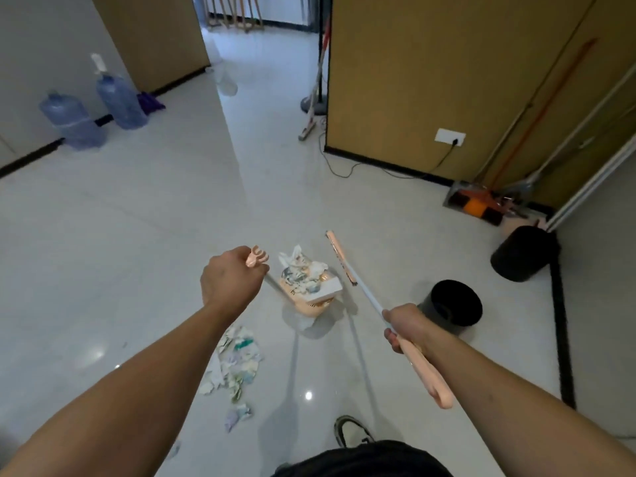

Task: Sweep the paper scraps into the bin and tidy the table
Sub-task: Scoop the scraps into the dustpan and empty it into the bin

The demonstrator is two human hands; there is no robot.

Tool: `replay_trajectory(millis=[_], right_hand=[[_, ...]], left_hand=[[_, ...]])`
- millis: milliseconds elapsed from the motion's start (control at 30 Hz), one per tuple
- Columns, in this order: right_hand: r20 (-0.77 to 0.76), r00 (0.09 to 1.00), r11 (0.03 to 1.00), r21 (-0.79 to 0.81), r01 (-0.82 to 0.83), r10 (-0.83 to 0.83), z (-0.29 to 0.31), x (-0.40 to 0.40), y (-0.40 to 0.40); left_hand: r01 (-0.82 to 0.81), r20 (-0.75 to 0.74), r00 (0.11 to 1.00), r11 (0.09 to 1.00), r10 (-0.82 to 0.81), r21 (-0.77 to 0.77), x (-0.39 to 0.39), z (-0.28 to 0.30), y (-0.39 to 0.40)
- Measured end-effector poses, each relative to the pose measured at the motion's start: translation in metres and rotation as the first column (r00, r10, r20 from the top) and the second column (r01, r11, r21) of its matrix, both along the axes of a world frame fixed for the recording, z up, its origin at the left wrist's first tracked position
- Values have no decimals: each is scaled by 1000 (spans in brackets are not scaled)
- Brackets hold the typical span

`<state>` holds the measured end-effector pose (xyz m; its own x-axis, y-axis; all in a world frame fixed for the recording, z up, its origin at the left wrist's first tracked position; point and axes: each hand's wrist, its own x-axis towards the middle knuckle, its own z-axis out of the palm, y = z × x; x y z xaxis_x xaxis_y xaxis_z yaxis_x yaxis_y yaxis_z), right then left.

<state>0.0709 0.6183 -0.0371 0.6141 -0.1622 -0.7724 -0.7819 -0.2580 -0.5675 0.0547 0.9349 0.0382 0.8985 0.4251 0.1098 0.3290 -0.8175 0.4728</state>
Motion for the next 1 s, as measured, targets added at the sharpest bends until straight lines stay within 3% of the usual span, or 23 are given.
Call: replay_trajectory(millis=[333, 567, 733, 1000], right_hand=[[66, 934, 936, 20, 350, -351, 19, -43, -95], [127, 867, 874, 4, 485, -482, 27, -43, -168], [148, 859, 864, -55, 501, -489, 33, -21, -226], [119, 929, 901, -228, 368, -350, 47, 17, -298]], left_hand=[[358, 80, 930, 934, -358, 11, 66, 31, -109], [607, 66, 774, 768, -629, 204, 103, 45, -196], [701, 63, 641, 617, -765, 358, 136, 47, -258], [744, 16, 500, 439, -866, 503, 167, 56, -337]])
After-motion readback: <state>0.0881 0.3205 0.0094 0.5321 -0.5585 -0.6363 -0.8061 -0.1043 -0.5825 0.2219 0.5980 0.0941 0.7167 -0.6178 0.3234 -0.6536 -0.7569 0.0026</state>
